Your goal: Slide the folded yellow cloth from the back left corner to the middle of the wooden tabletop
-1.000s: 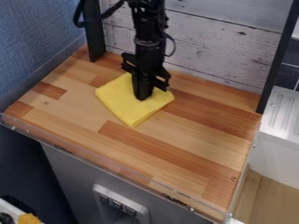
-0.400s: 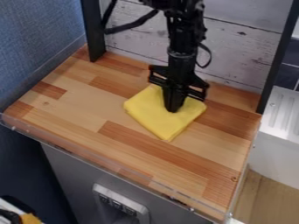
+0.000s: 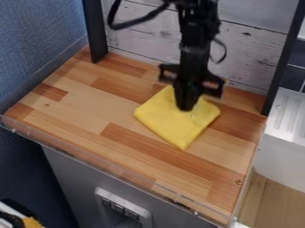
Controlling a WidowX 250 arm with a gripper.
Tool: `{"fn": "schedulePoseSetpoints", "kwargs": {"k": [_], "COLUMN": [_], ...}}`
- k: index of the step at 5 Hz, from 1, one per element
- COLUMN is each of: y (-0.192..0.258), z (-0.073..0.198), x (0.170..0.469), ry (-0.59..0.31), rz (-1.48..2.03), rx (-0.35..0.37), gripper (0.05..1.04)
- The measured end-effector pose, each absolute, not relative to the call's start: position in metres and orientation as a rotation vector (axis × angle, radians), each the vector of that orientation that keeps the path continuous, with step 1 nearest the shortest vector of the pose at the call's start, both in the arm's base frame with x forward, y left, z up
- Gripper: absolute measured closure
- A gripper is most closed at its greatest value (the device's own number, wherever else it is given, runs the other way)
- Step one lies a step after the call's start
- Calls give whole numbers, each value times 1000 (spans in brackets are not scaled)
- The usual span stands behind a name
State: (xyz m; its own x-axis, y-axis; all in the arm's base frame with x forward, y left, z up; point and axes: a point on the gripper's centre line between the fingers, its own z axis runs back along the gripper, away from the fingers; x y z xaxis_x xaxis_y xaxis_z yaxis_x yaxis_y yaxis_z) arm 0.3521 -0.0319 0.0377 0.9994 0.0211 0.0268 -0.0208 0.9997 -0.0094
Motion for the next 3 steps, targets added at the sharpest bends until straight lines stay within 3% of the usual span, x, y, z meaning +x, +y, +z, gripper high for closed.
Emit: {"fn": "schedulePoseSetpoints", "kwargs": {"k": [2, 3], "y": [-46, -58], "z": [81, 101], "x": [336, 324], "ry": [-15, -20], "rz": [23, 22], "rx": [-23, -21], "gripper": [307, 91]}}
